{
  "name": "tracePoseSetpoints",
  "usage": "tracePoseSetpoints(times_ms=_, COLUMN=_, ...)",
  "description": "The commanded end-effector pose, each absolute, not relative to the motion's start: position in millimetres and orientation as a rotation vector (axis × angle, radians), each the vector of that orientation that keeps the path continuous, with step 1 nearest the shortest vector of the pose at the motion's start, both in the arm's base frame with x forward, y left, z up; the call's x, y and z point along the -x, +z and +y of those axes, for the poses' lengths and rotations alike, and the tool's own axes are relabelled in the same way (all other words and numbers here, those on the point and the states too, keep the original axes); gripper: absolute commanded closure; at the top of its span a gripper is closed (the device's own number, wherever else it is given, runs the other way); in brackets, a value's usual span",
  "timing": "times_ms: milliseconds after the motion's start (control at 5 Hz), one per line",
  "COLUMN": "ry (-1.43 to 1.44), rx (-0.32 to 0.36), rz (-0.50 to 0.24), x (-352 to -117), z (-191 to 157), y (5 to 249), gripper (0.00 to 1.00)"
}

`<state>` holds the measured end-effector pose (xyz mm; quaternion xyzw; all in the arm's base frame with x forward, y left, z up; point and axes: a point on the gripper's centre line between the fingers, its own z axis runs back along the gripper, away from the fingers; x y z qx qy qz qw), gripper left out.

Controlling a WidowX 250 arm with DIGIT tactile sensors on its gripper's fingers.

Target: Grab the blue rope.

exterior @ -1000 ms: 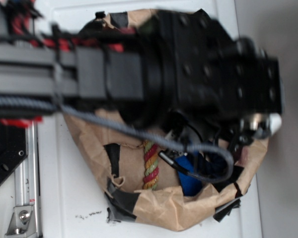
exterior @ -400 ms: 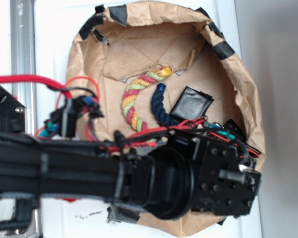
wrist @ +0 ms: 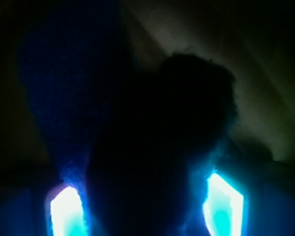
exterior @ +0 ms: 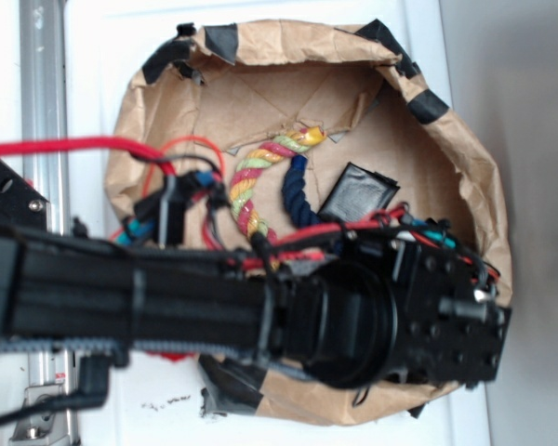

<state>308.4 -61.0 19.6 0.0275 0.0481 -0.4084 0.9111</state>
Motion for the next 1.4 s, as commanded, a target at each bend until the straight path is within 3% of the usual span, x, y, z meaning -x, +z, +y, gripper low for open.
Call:
tracePoseSetpoints(times_ms=0, ry=-0.772, rx=-0.055, rz=0.005, x=-292.7, z=-65.1, y=65.3, gripper=0.00)
tracePoseSetpoints(times_ms=200, ry=-0.819, rx=-0.046, rz=0.004, x=-275.1, z=-72.5, y=70.0, gripper=0.00)
tracePoseSetpoints(times_ms=400, ry=-0.849, rx=-0.117, rz=0.046, x=-261.1, z=-66.7, y=60.2, gripper=0.00)
tracePoseSetpoints(times_ms=600, ry=-0.886, rx=-0.186, rz=0.104, x=-262.7, z=-46.9, y=40.9, gripper=0.00)
tracePoseSetpoints(times_ms=800, ry=-0.921, rx=-0.157, rz=0.125, x=-271.9, z=-46.0, y=31.1, gripper=0.00)
tracePoseSetpoints(times_ms=1000, ry=-1.006, rx=-0.222, rz=0.129, x=-286.8, z=-49.5, y=30.3, gripper=0.00)
tracePoseSetpoints(times_ms=1200, ry=-0.870, rx=-0.104, rz=0.023, x=-303.8, z=-32.4, y=54.5, gripper=0.00)
